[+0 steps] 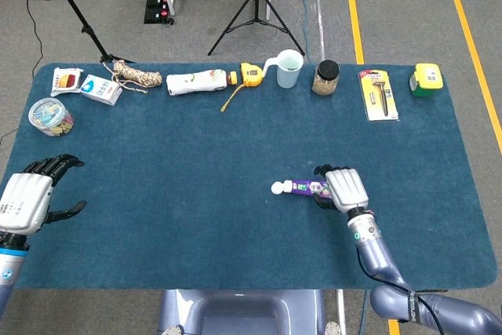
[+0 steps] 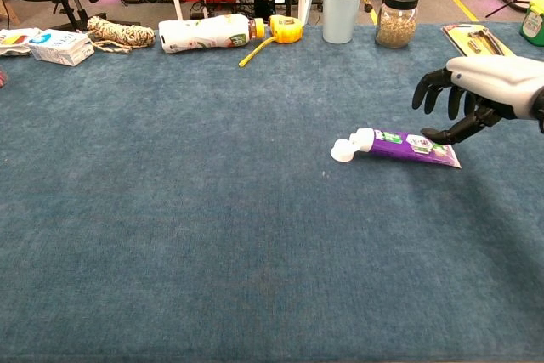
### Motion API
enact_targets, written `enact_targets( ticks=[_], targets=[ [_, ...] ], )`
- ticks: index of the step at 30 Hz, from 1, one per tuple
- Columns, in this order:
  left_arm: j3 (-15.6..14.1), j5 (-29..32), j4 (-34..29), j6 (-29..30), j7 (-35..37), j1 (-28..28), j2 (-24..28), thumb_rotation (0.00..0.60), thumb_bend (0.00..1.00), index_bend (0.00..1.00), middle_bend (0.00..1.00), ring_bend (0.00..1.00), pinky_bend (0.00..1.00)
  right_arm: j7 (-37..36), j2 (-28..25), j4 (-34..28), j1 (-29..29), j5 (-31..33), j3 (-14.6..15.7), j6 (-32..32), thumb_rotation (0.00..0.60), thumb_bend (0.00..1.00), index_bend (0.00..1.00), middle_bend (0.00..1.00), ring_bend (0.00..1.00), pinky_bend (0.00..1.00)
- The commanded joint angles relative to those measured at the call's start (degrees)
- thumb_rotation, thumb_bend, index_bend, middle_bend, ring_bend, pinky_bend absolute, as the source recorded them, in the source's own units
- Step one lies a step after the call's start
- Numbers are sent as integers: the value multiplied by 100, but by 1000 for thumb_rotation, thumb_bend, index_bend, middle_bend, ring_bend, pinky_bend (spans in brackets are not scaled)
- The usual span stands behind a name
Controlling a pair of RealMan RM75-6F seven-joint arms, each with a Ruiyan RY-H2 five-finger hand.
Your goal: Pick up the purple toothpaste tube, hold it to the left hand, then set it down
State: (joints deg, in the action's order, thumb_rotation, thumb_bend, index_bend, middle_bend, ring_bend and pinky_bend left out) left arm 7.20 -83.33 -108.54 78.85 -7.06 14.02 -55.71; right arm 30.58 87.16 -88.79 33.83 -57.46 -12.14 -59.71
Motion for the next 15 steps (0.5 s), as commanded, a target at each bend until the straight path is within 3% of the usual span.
enact_targets(
  ticks=[1, 15],
  targets=[
    [-19, -8, 40, 21, 53, -19, 1, 600, 143, 277, 286, 286, 333, 300, 164, 103, 139, 238, 15, -34, 437, 440, 284, 315, 413, 372],
    [-82, 17, 263, 128, 370, -126, 34, 600, 143, 277, 286, 286, 333, 781, 613, 486, 345, 665, 97, -218, 437, 441, 273, 316, 411, 370]
  ],
)
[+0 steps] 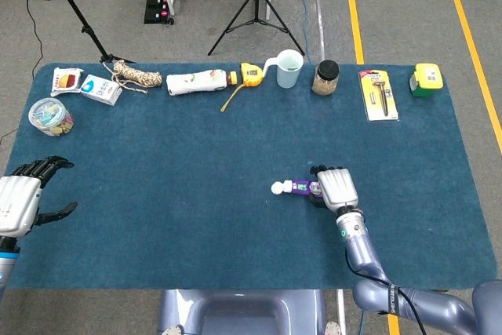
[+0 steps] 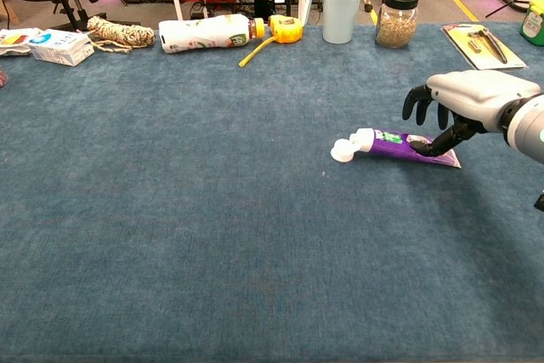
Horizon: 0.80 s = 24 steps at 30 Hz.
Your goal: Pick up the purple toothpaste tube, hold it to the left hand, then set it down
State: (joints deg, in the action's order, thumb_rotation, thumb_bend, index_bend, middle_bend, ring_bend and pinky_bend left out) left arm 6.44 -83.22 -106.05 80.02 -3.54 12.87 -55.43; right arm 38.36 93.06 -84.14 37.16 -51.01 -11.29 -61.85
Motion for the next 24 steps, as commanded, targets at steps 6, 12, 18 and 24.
enact_targets(
  ticks=[6, 12, 18, 24],
  targets=[
    [-30, -1, 52, 52, 107, -53, 28, 600, 143, 277, 286, 286, 333, 37, 97, 95, 49, 70, 56, -8, 436, 441, 269, 316, 412, 370],
    [-52, 16, 113, 91, 187, -102, 46, 600, 143, 277, 286, 285, 333, 6, 188, 248, 100, 87, 73, 38, 438, 441, 271, 320, 413, 371],
    [-65, 25, 145, 116, 232, -135, 65, 600, 143, 278, 286, 286, 333, -42, 230, 331, 110, 119, 96, 77, 440, 441, 286, 334, 417, 378],
    [-62, 15, 138, 140, 242, -148, 80, 600, 144, 277, 286, 286, 333, -82, 257, 344, 123, 88, 117, 83, 442, 441, 289, 343, 423, 389]
  ],
)
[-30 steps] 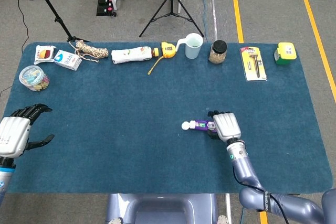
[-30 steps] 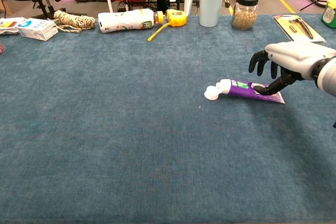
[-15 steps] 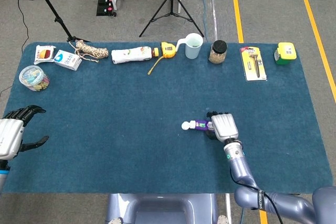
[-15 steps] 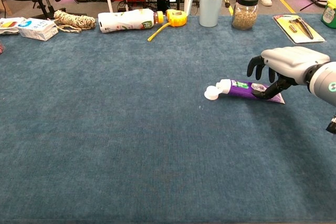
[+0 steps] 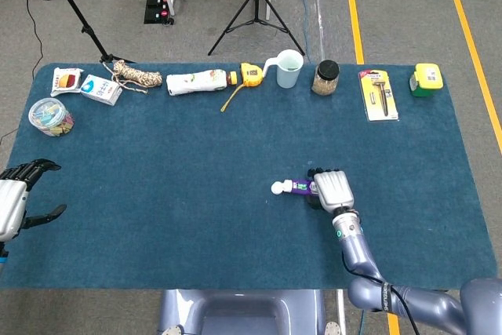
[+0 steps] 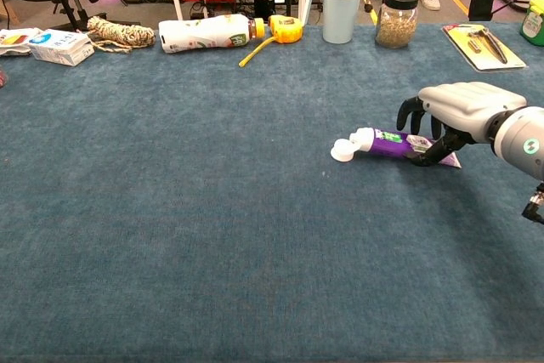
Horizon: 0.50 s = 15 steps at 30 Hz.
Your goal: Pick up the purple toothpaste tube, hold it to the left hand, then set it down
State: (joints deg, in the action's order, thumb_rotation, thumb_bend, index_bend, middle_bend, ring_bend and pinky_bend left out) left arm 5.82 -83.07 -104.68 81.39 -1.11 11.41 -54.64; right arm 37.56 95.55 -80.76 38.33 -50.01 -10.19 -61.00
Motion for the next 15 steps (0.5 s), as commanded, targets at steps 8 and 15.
enact_targets(
  ticks=[8, 15],
  targets=[
    [3, 17, 1, 30, 14, -28, 29, 600, 143, 277, 286, 285, 333, -19, 80, 123, 75, 47, -11, 94, 440, 441, 306, 354, 435, 406],
    [-5, 38, 20, 48, 30, -57, 39, 600, 143, 277, 286, 285, 333, -137, 153, 268, 95, 40, -15, 168, 442, 441, 373, 403, 477, 442]
  ],
)
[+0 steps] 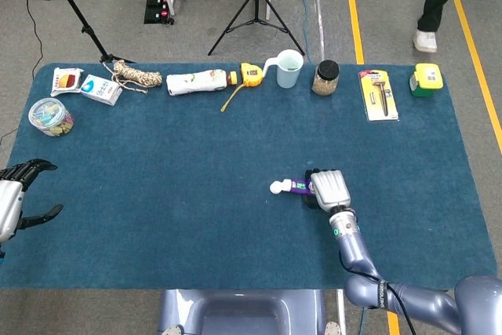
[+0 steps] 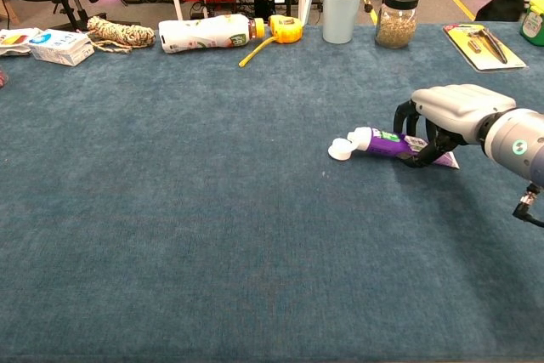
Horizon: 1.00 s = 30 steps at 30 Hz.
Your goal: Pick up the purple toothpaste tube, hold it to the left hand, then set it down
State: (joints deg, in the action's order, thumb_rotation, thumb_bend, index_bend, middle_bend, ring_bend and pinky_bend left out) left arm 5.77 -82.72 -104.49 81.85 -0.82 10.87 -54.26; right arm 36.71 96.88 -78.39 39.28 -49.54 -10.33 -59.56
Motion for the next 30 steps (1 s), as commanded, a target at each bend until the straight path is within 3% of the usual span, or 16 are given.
enact_targets(
  ticks=[1, 7, 15, 23, 30],
  targets=[
    [-2, 4, 2, 4, 0, -6, 2, 600, 143, 277, 286, 285, 333, -75, 27, 49, -1, -16, 1, 31, 442, 441, 386, 414, 486, 451],
    [8, -7, -18, 22, -21, -9, 12, 600, 143, 277, 286, 285, 333, -241, 62, 135, -3, -97, 1, 83, 442, 440, 446, 468, 539, 502],
    [13, 16, -33, 35, -43, -26, 27, 600, 143, 277, 286, 285, 333, -366, 121, 270, 28, -142, 12, 212, 443, 441, 447, 472, 543, 521],
    [15, 35, -43, 29, -61, -33, 46, 600, 142, 277, 286, 285, 333, -735, 182, 434, 40, -288, -50, 331, 443, 441, 584, 589, 663, 629],
    [11, -22, -111, -22, -159, 12, 55, 600, 143, 277, 286, 285, 333, -1247, 10, 359, -27, -573, -69, 427, 444, 484, 631, 633, 715, 682]
  ],
)
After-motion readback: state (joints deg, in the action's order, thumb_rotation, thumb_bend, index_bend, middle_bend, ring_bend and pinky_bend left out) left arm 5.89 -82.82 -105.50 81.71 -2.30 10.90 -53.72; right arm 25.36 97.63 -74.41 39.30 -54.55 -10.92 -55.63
